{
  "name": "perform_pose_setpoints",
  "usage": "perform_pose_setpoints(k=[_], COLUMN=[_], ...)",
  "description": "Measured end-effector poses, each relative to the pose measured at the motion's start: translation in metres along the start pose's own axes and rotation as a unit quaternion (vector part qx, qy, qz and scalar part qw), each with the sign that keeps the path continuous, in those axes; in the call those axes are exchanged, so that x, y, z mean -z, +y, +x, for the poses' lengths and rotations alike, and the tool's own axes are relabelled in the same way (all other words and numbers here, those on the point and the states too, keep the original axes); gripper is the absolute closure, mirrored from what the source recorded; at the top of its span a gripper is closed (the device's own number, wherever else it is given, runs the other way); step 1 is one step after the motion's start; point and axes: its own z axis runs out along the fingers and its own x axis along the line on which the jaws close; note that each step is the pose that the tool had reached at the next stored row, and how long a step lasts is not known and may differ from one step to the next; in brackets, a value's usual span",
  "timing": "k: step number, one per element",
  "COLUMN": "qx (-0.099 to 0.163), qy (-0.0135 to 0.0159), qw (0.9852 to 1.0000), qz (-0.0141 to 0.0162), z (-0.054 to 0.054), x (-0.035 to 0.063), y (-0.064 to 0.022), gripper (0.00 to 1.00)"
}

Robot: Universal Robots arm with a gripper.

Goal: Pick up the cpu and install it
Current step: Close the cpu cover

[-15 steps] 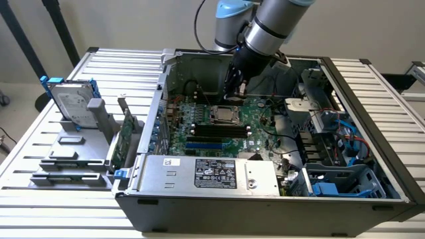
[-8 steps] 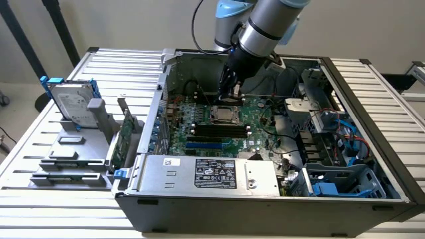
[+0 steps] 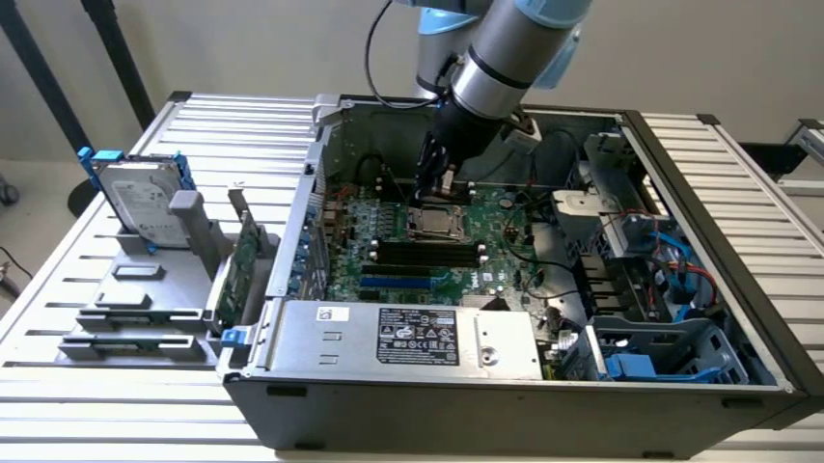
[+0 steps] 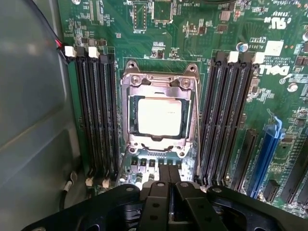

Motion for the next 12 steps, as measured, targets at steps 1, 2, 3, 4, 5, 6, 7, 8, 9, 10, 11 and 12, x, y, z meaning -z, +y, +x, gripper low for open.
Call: perform_pose_setpoints(k=[1, 2, 3, 4, 5, 6, 7, 8, 9, 10, 11, 12], qx=[-0.001, -0.001, -0.001, -0.001, -0.001, -0.001, -0.001, 0.000, 0.000, 0.001, 0.001, 0.002], qy=[0.0004, 0.0009, 0.0012, 0.0016, 0.0023, 0.0031, 0.0041, 0.0050, 0.0061, 0.0073, 0.0085, 0.0096], qw=[1.0000, 1.0000, 1.0000, 1.0000, 1.0000, 1.0000, 1.0000, 1.0000, 1.0000, 1.0000, 0.9999, 0.9999], qz=[-0.0001, -0.0002, -0.0003, -0.0004, -0.0006, -0.0012, -0.0020, -0.0029, -0.0040, -0.0051, -0.0062, -0.0072], z=[0.000, 0.000, 0.000, 0.000, 0.000, 0.000, 0.000, 0.000, 0.000, 0.000, 0.000, 0.000], x=[-0.0023, -0.0046, -0.0067, -0.0084, -0.0100, -0.0111, -0.0120, -0.0127, -0.0133, -0.0141, -0.0148, -0.0156], y=[-0.0011, -0.0020, -0.0026, -0.0027, -0.0026, -0.0025, -0.0022, -0.0019, -0.0018, -0.0015, -0.0012, -0.0009], gripper=[0.89, 0.89, 0.89, 0.89, 0.89, 0.89, 0.89, 0.89, 0.89, 0.89, 0.89, 0.89])
